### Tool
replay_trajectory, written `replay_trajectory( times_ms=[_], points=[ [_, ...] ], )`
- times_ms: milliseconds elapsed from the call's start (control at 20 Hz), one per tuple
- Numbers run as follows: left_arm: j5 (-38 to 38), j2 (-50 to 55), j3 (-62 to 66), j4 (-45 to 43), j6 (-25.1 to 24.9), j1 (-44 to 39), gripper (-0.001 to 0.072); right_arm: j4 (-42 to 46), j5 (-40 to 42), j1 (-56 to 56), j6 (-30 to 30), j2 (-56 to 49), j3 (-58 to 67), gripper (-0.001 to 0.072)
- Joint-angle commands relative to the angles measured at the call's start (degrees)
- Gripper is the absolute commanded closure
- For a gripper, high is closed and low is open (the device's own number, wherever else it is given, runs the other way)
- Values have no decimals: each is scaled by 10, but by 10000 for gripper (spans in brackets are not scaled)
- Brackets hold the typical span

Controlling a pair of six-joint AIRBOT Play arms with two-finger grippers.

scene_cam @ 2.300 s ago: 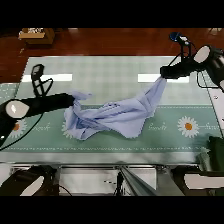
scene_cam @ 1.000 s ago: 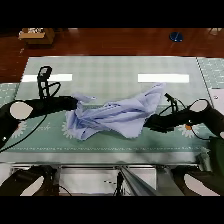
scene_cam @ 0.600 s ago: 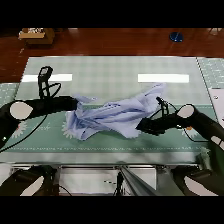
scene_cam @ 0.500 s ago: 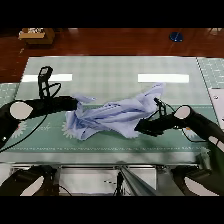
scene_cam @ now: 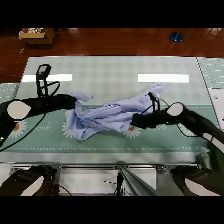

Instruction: Fold the shirts.

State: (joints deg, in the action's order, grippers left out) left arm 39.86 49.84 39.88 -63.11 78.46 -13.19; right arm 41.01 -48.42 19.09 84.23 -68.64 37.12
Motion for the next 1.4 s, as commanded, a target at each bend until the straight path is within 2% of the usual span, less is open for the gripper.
replay_trajectory(
  times_ms=[0,200,400,650,750,850,1000,1150,1250,1350],
  points=[
    [-2,-31,56,-71,0,1,681,-24,-54,-28,-35,75,91,685],
    [-2,-94,216,-178,0,1,681,3,-51,-109,-22,192,253,685],
    [8,-131,379,-210,0,1,681,35,-52,-203,0,244,416,686],
    [158,-155,525,-211,0,1,680,57,-94,-272,7,251,568,686],
    [210,-170,565,-193,3,0,681,56,-131,-283,18,251,608,686],
    [251,-188,595,-139,3,0,681,55,-176,-283,33,251,647,686],
    [296,-215,608,-63,57,0,681,55,-270,-283,57,253,698,686],
    [358,-230,608,-45,109,1,682,65,-361,-283,81,253,746,686],
    [387,-231,608,-34,127,0,683,79,-397,-283,102,253,770,686],
    [381,-228,618,-7,146,1,683,92,-412,-283,124,253,789,686]
  ],
)
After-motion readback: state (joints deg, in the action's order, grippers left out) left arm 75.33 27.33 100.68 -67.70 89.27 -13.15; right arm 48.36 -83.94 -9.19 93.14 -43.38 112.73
